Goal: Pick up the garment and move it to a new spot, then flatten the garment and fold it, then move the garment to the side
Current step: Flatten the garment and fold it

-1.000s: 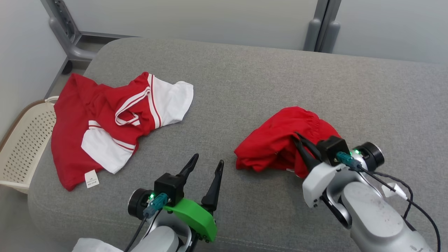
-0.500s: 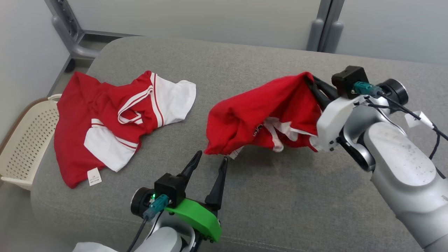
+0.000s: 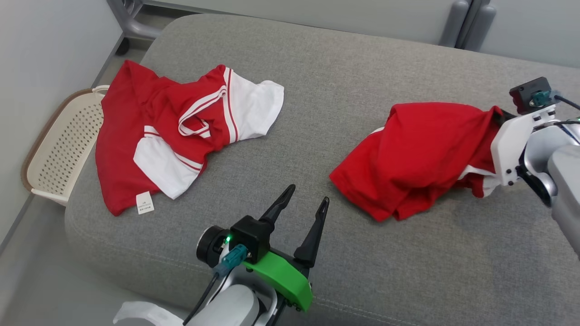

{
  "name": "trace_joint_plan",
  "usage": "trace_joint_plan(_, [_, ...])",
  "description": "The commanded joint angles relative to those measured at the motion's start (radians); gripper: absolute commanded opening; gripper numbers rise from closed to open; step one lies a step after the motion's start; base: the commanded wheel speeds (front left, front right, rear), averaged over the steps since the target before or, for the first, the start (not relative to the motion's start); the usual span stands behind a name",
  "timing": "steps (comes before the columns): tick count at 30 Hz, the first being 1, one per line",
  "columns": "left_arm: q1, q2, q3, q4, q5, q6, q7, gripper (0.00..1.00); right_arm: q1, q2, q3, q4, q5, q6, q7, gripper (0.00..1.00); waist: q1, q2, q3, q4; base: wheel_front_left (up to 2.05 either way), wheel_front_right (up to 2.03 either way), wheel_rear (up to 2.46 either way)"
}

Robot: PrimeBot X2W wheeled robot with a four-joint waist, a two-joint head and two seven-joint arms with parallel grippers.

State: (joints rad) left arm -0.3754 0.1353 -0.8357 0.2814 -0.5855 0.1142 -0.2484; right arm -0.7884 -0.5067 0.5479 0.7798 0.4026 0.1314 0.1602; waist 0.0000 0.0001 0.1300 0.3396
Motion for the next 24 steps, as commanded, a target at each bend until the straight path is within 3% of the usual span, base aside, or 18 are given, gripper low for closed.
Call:
trace_joint_plan(1, [-0.007, -0.004, -0.001, -0.002, 0.006, -0.003, -0.005, 1.00, -0.011, -0.011, 0.002, 0.010, -0.006, -0.001, -0.006, 0.00, 0.0000, -0.0001, 0.015, 0.015, 0.00, 0.00, 0.00])
trace_joint_plan(6, [0.010, -0.008, -0.007, 0.013, -0.008, -0.005, -0.006, 1.00, -0.003, -0.037, 0.019, 0.034, -0.001, -0.001, -0.042, 0.00, 0.0000, -0.0001, 0.012, -0.007, 0.00, 0.00, 0.00])
trace_joint_plan(12, [0.002, -0.011, 0.003, 0.046, -0.031, -0.016, 0.005, 1.00, 0.039, -0.024, 0.043, 0.038, 0.011, -0.001, -0.080, 0.00, 0.0000, -0.0001, 0.019, -0.094, 0.00, 0.00, 0.00])
trace_joint_plan(13, [-0.005, -0.014, 0.007, 0.058, -0.041, -0.021, 0.007, 1.00, 0.046, -0.020, 0.045, 0.037, 0.013, -0.001, -0.091, 0.18, 0.0000, -0.0001, 0.022, -0.110, 0.00, 0.00, 0.00])
trace_joint_plan(14, [-0.012, -0.017, 0.013, 0.070, -0.053, -0.028, 0.008, 1.00, 0.052, -0.014, 0.048, 0.036, 0.017, -0.001, -0.101, 0.46, 0.0000, -0.0001, 0.024, -0.128, 0.00, 0.00, 0.00])
trace_joint_plan(15, [-0.021, -0.018, 0.017, 0.082, -0.061, -0.035, 0.009, 1.00, 0.060, -0.005, 0.052, 0.037, 0.020, -0.001, -0.112, 1.00, 0.0000, -0.0001, 0.026, -0.146, 0.00, 0.00, 0.00])
trace_joint_plan(24, [-0.117, -0.039, 0.114, 0.258, -0.170, -0.084, 0.017, 1.00, 0.110, 0.032, 0.114, -0.018, 0.062, -0.001, -0.213, 1.00, 0.0000, -0.0001, 0.031, -0.320, 0.00, 0.00, 0.00])
